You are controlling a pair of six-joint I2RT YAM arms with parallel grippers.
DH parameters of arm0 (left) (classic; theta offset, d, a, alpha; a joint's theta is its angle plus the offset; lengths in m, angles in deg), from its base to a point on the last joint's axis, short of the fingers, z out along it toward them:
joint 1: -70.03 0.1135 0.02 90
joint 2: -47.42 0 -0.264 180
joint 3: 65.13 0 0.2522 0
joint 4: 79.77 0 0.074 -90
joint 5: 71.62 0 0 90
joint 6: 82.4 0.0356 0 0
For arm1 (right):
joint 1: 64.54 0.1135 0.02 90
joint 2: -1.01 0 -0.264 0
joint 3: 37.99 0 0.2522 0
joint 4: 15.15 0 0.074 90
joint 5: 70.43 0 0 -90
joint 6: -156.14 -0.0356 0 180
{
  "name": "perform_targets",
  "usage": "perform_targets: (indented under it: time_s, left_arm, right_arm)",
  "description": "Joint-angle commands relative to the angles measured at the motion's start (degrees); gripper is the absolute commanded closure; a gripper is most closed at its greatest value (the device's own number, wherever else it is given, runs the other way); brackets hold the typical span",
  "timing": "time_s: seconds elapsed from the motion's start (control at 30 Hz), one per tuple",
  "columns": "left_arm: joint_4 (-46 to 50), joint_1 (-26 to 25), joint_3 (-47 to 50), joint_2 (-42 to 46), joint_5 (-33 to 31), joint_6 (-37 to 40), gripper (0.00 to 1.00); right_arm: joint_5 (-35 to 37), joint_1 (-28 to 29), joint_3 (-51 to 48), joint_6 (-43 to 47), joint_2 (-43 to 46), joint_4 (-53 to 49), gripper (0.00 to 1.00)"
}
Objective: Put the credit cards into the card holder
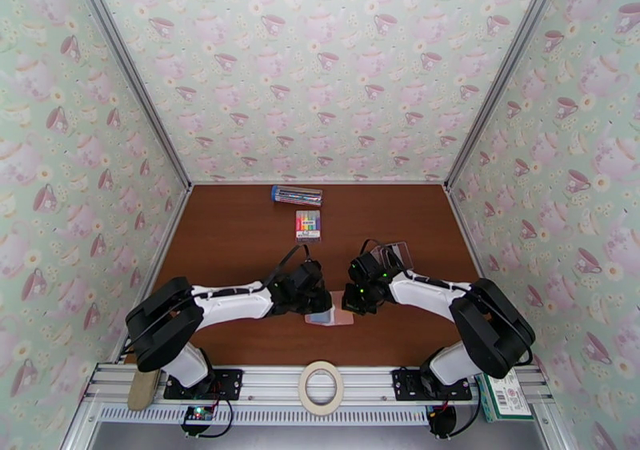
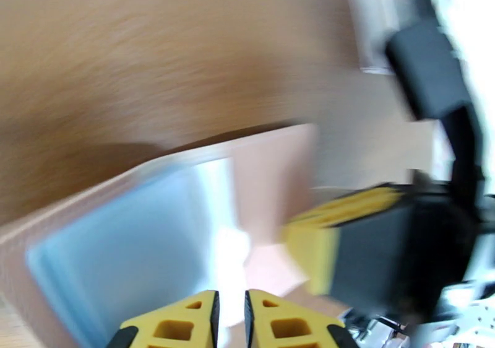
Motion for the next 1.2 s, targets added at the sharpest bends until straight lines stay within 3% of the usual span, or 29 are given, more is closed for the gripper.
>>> perform_targets:
  time_s: [0.0,0.6,0.73,0.87,1.17]
  left_arm:
    - [1.5,0.4,1.7,1.1,-1.9,-1.7,0.79]
    - [0.6,0.7,3.6,3.7,-3.0,-2.6,0.75]
    - [1.1,0.7,3.2,4.1,-3.2,-2.1,0.75]
    - [1.7,0.7,2.5,4.4,-3.1,-1.6,0.75]
    - [4.4,0.9,1.2,6.7,-4.0,0.6,0.74]
  right_arm:
    - [3.0,-0.2,-1.2,0.3,-1.6,0.6,1.00]
    - [3.1,-0.1,-0.5,0.1,2.3,1.1,1.00]
    - [3.7,-0.1,1.8,1.5,5.4,-0.6,0.90]
    - [5.4,-0.2,4.0,3.5,9.6,-2.1,0.74]
    - [15.1,-1.8,14.6,12.2,12.0,-14.7,0.65]
